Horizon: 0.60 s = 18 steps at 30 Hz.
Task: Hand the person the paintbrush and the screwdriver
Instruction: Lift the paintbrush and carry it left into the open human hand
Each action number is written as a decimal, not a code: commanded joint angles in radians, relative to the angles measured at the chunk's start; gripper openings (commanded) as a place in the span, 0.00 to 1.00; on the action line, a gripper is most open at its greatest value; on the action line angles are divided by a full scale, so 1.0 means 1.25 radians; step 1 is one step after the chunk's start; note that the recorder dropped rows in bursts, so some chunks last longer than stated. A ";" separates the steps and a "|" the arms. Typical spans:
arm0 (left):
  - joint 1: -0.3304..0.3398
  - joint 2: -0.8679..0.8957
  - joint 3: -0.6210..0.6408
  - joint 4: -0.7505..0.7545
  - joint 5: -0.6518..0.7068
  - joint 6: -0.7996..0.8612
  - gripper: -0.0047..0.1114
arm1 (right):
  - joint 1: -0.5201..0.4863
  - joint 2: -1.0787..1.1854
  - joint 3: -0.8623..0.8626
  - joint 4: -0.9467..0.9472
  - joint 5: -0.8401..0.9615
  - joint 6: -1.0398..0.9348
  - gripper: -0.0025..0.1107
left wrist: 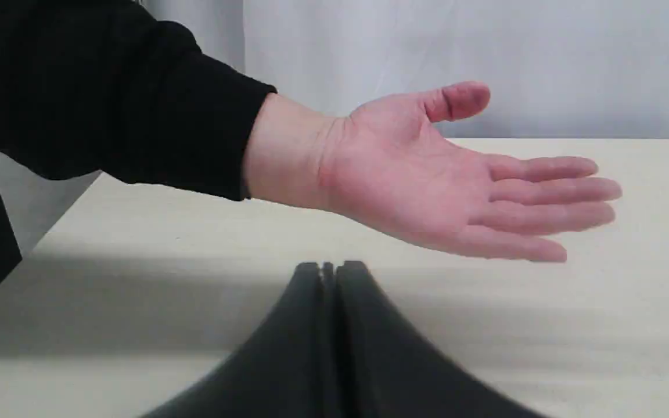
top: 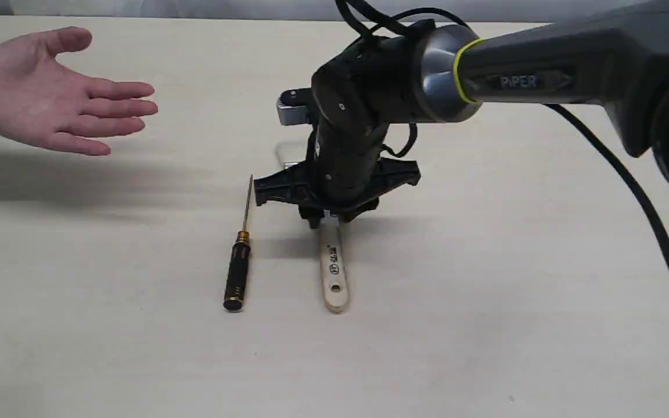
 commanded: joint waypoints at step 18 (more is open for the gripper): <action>-0.004 -0.002 0.002 -0.003 -0.008 -0.002 0.04 | 0.002 -0.283 -0.041 0.428 -0.158 -0.464 0.06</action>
